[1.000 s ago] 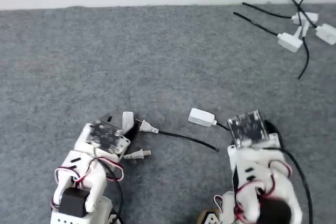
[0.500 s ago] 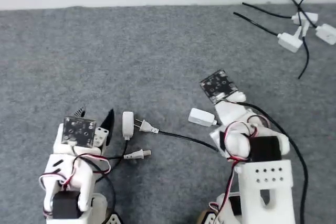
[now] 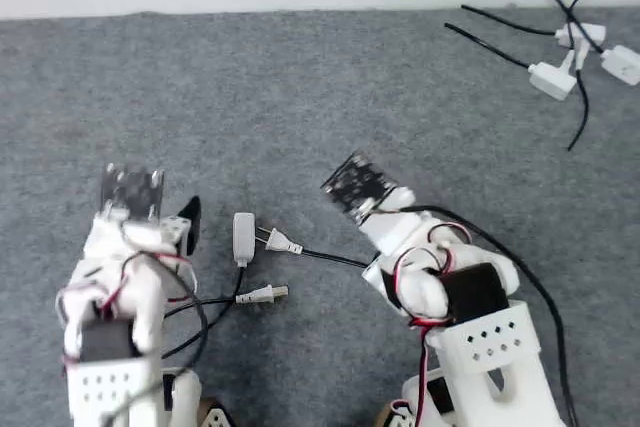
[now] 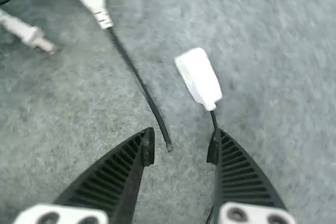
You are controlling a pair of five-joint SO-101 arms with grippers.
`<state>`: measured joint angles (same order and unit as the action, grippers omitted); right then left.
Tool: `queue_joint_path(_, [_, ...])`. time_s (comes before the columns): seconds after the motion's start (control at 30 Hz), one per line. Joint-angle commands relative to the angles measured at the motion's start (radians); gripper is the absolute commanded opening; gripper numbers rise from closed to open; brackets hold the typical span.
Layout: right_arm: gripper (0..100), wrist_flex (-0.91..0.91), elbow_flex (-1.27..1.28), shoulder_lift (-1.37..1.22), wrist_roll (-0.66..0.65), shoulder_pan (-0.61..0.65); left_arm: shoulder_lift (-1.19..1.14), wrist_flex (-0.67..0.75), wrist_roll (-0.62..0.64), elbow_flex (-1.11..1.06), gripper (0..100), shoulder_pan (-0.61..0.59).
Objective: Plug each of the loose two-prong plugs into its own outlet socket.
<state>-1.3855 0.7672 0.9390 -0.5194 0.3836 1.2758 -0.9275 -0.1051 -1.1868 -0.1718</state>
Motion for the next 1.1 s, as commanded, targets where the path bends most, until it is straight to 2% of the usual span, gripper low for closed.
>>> queue_joint_path(0.0, [22.1,0.068,0.005,-0.084,-0.04,0.008,-0.175,0.086,0.012,0.056,24,0.046])
queue_joint_path(0.1, [26.3,0.156,0.035,-0.202,-0.041,-0.002,-0.155,0.126,0.012,0.01,24,0.058])
queue_joint_path(0.3, [25.6,0.326,0.061,-0.455,-0.091,-0.028,-0.092,0.135,0.012,-0.059,24,0.058])
queue_joint_path(0.53, [25.7,0.518,0.057,-0.642,-0.114,-0.147,-0.064,0.138,0.012,-0.081,24,0.058])
queue_joint_path(0.8, [24.8,0.605,0.064,-0.67,-0.152,-0.203,-0.069,0.137,0.012,-0.082,24,0.06])
queue_joint_path(0.93, [17.3,0.618,0.064,-0.71,-0.153,-0.191,-0.066,0.14,0.011,-0.093,24,0.075])
queue_joint_path(1.07, [19.9,0.654,0.057,-0.794,-0.153,-0.183,-0.064,0.138,0.006,-0.102,24,0.11])
